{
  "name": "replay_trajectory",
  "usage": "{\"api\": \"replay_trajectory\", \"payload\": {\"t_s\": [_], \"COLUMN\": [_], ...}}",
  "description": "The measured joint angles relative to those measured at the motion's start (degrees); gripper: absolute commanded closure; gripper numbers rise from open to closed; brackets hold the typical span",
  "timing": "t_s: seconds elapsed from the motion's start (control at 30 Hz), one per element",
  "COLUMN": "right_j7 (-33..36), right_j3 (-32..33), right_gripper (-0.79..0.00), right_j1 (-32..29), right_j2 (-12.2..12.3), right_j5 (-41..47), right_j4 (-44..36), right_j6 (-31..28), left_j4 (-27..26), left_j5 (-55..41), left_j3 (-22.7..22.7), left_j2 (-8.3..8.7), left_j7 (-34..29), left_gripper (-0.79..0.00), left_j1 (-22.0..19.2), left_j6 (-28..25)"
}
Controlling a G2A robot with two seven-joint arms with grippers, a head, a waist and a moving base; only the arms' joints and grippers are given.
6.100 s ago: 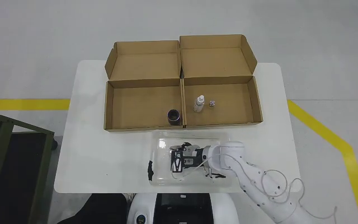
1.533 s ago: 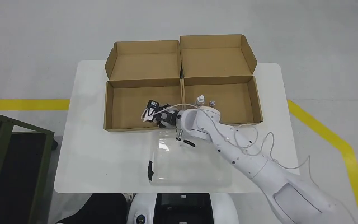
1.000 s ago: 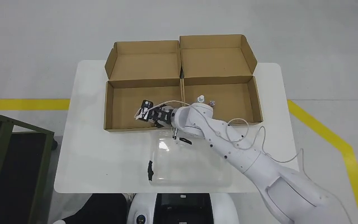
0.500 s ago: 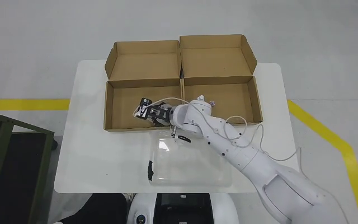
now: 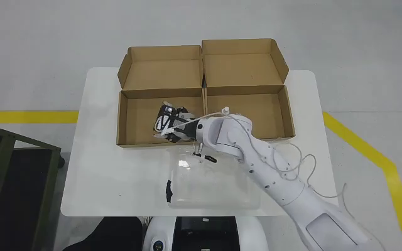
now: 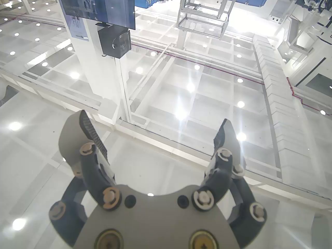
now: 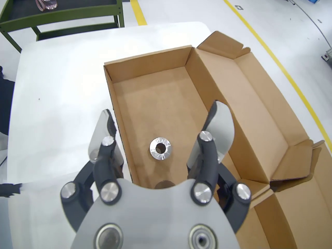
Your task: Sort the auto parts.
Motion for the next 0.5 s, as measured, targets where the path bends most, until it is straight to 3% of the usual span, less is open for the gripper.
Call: {"api": "replay_trajectory", "payload": {"t_s": [0.5], "right_j7": [-11.4], "right_j3": [22.0], "right_gripper": [-0.785], "right_j1": [-22.7], "right_j2": [6.6], "right_j5": [-10.0], "right_j4": [-21.8], "right_j6": [-5.8], "left_j4": [0.0], "left_j5": [0.0], "left_j3": [0.0], "left_j2": [0.0], "left_j7": [0.0], "left_gripper": [-0.785], "left_j1": [0.0], "left_j6": [0.0]}}
